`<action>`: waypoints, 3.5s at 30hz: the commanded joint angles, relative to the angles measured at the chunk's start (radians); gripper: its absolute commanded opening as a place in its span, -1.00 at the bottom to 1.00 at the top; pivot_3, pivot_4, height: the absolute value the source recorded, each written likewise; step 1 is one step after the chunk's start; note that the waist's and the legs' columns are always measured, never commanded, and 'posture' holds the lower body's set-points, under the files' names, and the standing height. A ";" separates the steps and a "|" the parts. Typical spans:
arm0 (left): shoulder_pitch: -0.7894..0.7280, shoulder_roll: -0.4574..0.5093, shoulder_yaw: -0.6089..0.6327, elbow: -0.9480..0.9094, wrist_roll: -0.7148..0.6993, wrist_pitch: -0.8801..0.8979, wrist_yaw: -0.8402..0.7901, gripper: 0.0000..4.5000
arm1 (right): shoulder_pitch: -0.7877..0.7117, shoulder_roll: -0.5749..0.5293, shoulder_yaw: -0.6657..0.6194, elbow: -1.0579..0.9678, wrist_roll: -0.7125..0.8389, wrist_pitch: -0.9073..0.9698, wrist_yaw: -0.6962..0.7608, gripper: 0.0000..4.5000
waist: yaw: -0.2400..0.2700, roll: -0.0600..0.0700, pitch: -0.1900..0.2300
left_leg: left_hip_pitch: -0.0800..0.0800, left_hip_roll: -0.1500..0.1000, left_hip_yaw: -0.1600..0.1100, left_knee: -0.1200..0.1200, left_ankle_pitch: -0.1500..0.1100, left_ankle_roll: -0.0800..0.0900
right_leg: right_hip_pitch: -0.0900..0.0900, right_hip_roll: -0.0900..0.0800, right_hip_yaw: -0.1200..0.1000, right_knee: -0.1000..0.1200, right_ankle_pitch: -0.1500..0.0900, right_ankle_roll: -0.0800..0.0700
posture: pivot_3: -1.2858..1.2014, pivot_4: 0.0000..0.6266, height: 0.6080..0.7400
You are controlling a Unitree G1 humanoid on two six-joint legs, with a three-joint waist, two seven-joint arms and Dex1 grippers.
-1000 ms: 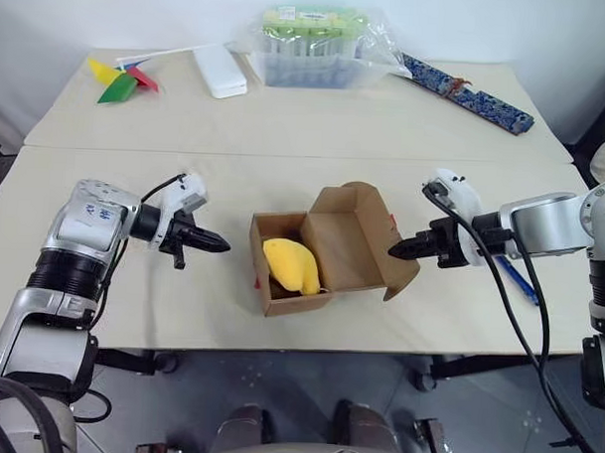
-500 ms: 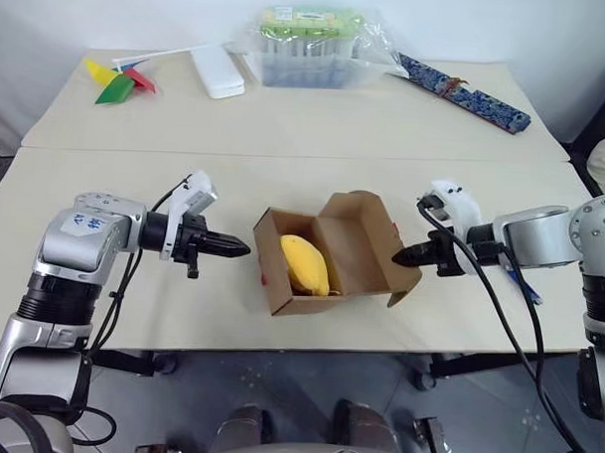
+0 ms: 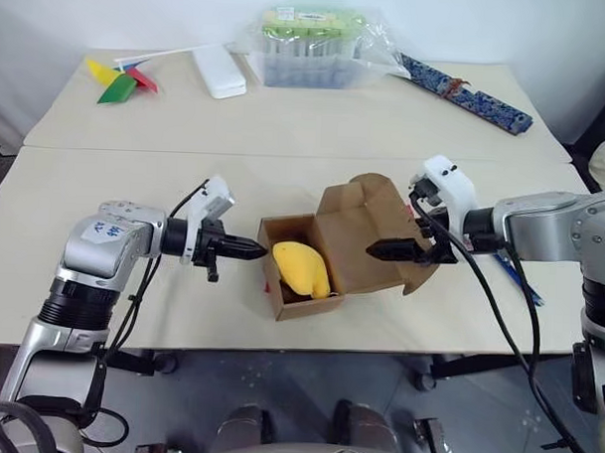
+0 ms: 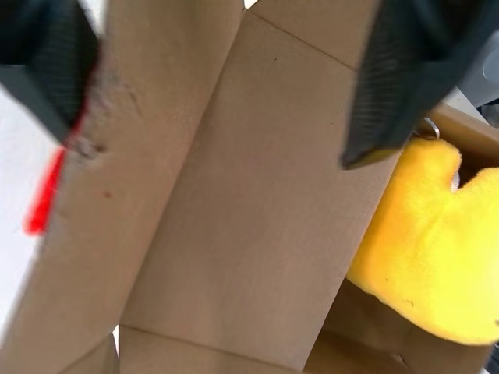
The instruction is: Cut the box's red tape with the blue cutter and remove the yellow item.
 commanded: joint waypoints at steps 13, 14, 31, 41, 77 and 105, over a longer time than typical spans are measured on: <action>-0.002 0.059 0.023 0.068 -0.001 -0.029 -0.014 -0.52 | 0.072 -0.370 -0.110 0.028 -0.170 -0.266 0.517 1.00 | -0.002 0.000 0.000 | 0.001 0.000 0.001 0.000 0.000 0.000 | 0.000 0.000 0.001 0.000 0.000 0.000 | 0.03 -0.52 1.00; -0.009 0.075 0.031 0.066 -0.002 -0.029 -0.018 -0.39 | 0.089 -0.392 -0.118 0.009 -0.163 -0.276 0.557 1.00 | -0.001 0.000 0.000 | 0.001 0.000 0.001 0.000 0.000 0.000 | 0.000 0.000 0.001 0.000 0.000 0.000 | 0.03 -0.52 1.00; -0.351 0.044 -0.196 0.051 0.110 -0.243 -0.209 0.99 | 0.353 -0.326 -0.189 -0.256 -0.283 -0.641 0.709 1.00 | 0.018 -0.001 0.001 | 0.001 0.000 0.001 0.003 0.000 0.000 | 0.001 0.000 0.001 0.000 0.000 0.000 | 0.03 -0.52 1.00; -0.441 -0.077 -0.379 0.184 0.269 -0.471 -0.339 0.99 | 0.332 -0.254 -0.126 -0.361 -0.363 -0.758 0.685 1.00 | 0.020 -0.001 0.001 | 0.000 0.000 0.001 0.004 0.000 0.000 | 0.001 0.001 0.001 0.001 0.000 -0.001 | 0.03 -0.52 1.00; -0.511 -0.193 -0.084 0.303 0.284 -0.347 -0.117 -1.00 | 0.270 -0.301 -0.128 -0.246 -0.442 -0.841 0.781 1.00 | 0.021 -0.002 0.001 | -0.001 0.001 -0.001 0.016 -0.001 0.002 | 0.003 0.000 0.002 0.008 0.000 -0.002 | 0.03 -0.52 1.00; 0.151 0.061 0.124 -0.282 0.332 0.461 0.538 -0.85 | -0.101 0.222 -0.029 0.270 -0.409 -0.819 0.873 1.00 | -0.007 -0.002 0.001 | 0.003 0.002 -0.003 0.014 -0.001 -0.001 | 0.002 0.000 0.002 0.015 -0.001 -0.002 | 0.03 -0.52 1.00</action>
